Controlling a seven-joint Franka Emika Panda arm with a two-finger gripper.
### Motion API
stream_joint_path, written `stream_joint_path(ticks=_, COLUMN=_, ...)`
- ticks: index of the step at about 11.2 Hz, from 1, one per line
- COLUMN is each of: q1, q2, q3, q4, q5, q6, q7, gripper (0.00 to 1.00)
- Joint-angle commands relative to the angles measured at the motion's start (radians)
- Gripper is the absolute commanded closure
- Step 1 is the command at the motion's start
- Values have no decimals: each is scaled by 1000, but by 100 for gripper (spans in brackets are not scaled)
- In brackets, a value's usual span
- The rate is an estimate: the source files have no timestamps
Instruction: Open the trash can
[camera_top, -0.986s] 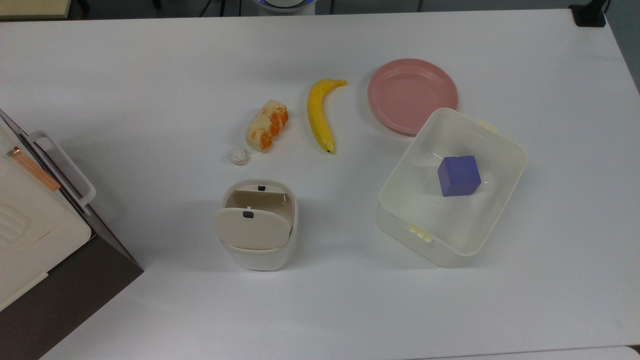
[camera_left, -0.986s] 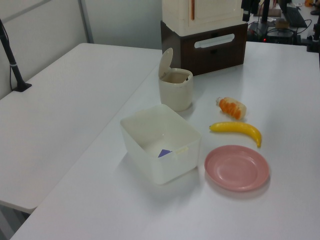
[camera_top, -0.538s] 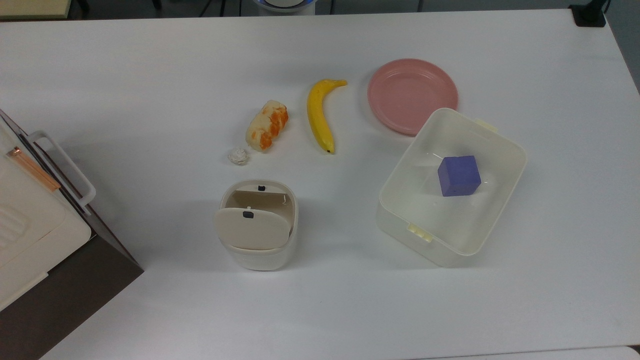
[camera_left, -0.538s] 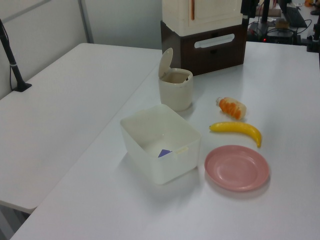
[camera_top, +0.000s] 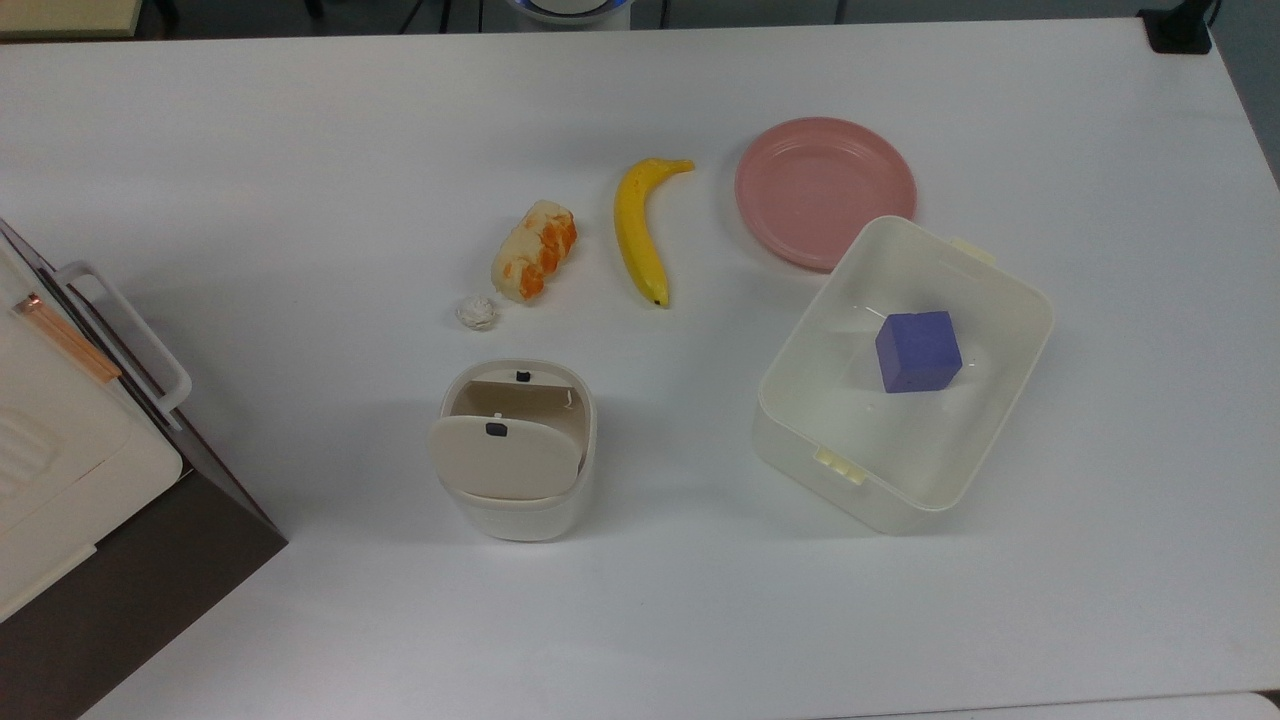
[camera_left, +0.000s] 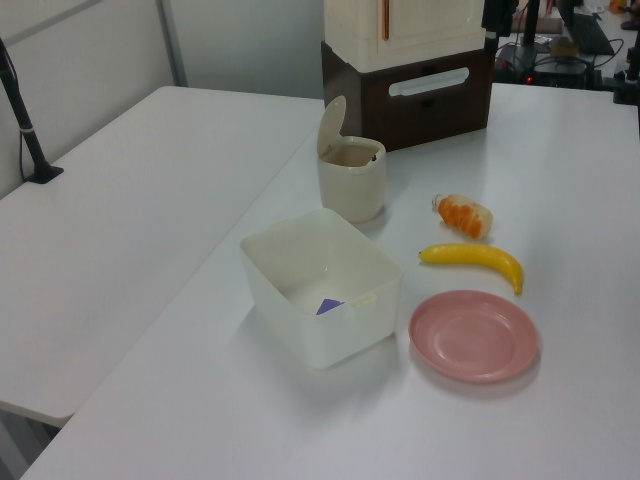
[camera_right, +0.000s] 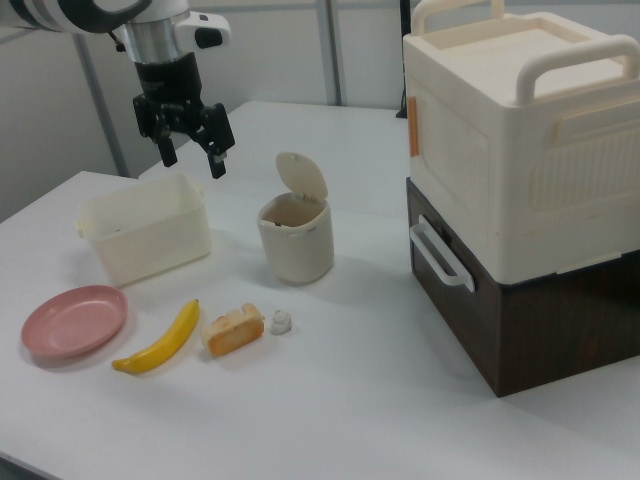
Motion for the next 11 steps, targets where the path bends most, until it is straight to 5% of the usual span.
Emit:
stream_joint_path(ticks=1, q1=9, q2=-28, q3=-8, q4=-24, q5=8, q6=-1, q7=-9, gripper=0)
stream_joint_path(ticks=9, q1=12, q2=-24, q3=9, q4=-27, q5=13, q6=48, q7=-4, gripper=0)
stream_joint_path(ticks=11, q1=61, q2=-21, q3=-15, q4=-25, q5=10, q6=50, q7=-4, gripper=0)
